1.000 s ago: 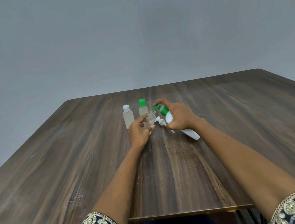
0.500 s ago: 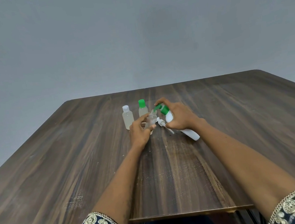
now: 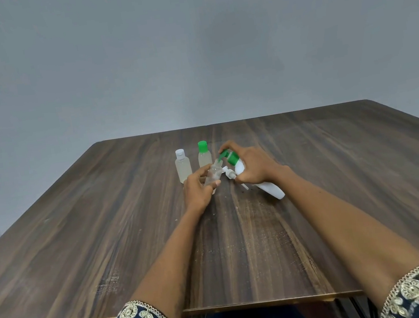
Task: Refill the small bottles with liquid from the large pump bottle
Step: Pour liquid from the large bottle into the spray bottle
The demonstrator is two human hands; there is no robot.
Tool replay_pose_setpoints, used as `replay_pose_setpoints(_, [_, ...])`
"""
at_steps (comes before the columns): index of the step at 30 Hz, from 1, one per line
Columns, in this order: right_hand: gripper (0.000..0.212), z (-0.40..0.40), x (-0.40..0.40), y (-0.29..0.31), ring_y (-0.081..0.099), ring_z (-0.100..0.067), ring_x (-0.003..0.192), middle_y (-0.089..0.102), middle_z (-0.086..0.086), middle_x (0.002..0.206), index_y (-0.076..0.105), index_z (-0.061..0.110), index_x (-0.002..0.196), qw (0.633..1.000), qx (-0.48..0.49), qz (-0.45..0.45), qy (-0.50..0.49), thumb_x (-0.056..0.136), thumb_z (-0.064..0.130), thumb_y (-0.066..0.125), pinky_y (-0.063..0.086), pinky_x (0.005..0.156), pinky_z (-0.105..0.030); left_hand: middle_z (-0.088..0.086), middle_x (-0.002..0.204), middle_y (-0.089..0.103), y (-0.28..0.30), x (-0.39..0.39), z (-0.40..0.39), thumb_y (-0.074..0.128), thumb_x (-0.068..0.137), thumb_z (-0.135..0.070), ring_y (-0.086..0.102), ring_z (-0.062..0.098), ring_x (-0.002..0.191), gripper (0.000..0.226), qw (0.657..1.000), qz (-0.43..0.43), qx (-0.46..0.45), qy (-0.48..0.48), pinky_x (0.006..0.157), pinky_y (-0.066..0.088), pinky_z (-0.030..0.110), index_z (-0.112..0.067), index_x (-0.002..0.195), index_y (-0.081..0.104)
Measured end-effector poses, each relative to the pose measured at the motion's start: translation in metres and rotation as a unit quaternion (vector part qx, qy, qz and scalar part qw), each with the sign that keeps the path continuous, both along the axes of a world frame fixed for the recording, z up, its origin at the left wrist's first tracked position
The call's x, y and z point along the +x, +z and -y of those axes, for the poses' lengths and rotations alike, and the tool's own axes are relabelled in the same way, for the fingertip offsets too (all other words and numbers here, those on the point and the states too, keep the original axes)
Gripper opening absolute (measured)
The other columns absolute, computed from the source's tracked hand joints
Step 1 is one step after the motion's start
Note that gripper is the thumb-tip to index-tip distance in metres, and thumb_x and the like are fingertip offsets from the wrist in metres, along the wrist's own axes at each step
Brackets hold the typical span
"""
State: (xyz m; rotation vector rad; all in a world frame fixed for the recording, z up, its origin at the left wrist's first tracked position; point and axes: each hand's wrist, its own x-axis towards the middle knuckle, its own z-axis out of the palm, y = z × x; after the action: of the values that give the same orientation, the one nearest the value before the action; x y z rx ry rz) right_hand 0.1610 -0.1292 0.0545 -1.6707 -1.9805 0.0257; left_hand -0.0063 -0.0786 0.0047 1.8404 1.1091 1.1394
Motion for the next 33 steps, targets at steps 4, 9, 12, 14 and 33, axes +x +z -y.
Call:
replay_pose_setpoints(4, [0.056, -0.002, 0.0, 0.001, 0.042, -0.013, 0.051, 0.042, 0.005, 0.057, 0.043, 0.029, 0.123, 1.0, -0.006, 0.004, 0.004, 0.075, 0.017, 0.069, 0.034, 0.052, -0.027, -0.002, 0.096, 0.063, -0.001, 0.0, 0.001, 0.074, 0.073, -0.008, 0.06, 0.018, 0.088, 0.052, 1.0, 0.002, 0.0, 0.004, 0.088, 0.052, 0.038, -0.017, 0.122, 0.061])
replay_pose_setpoints(9, [0.07, -0.001, -0.001, 0.002, 0.044, -0.014, 0.049, 0.041, 0.005, 0.053, 0.04, 0.033, 0.133, 1.0, 0.005, 0.005, -0.001, 0.072, 0.017, 0.071, 0.034, 0.049, -0.027, 0.001, 0.102, 0.064, 0.005, 0.0, 0.0, 0.074, 0.075, -0.01, 0.059, 0.017, 0.089, 0.052, 1.0, 0.016, 0.005, 0.011, 0.087, 0.051, 0.035, -0.015, 0.125, 0.059])
replay_pose_setpoints(12, [0.066, 0.0, 0.0, 0.004, 0.039, -0.012, 0.047, 0.037, 0.007, 0.053, 0.043, 0.028, 0.13, 1.0, 0.007, 0.009, 0.006, 0.071, 0.014, 0.07, 0.029, 0.048, -0.024, 0.005, 0.109, 0.066, 0.006, -0.001, 0.0, 0.074, 0.075, -0.008, 0.058, 0.017, 0.091, 0.051, 1.0, 0.011, 0.004, 0.013, 0.088, 0.05, 0.034, -0.016, 0.124, 0.059])
replay_pose_setpoints(14, [0.061, 0.0, -0.001, 0.006, 0.036, -0.011, 0.047, 0.036, 0.007, 0.053, 0.045, 0.025, 0.126, 1.0, 0.002, 0.019, 0.009, 0.072, 0.012, 0.069, 0.026, 0.048, -0.023, 0.004, 0.107, 0.066, 0.004, -0.002, 0.0, 0.074, 0.074, -0.009, 0.059, 0.018, 0.092, 0.05, 1.0, 0.006, 0.007, 0.013, 0.087, 0.05, 0.034, -0.018, 0.122, 0.061])
replay_pose_setpoints(33, [0.053, 0.001, 0.002, 0.004, 0.038, -0.011, 0.051, 0.039, 0.005, 0.057, 0.044, 0.025, 0.124, 0.999, -0.011, 0.03, 0.009, 0.076, 0.017, 0.066, 0.028, 0.05, -0.026, 0.004, 0.118, 0.065, 0.002, -0.004, 0.006, 0.072, 0.075, -0.006, 0.059, 0.016, 0.099, 0.05, 1.0, -0.003, 0.018, 0.015, 0.09, 0.049, 0.035, -0.018, 0.122, 0.061])
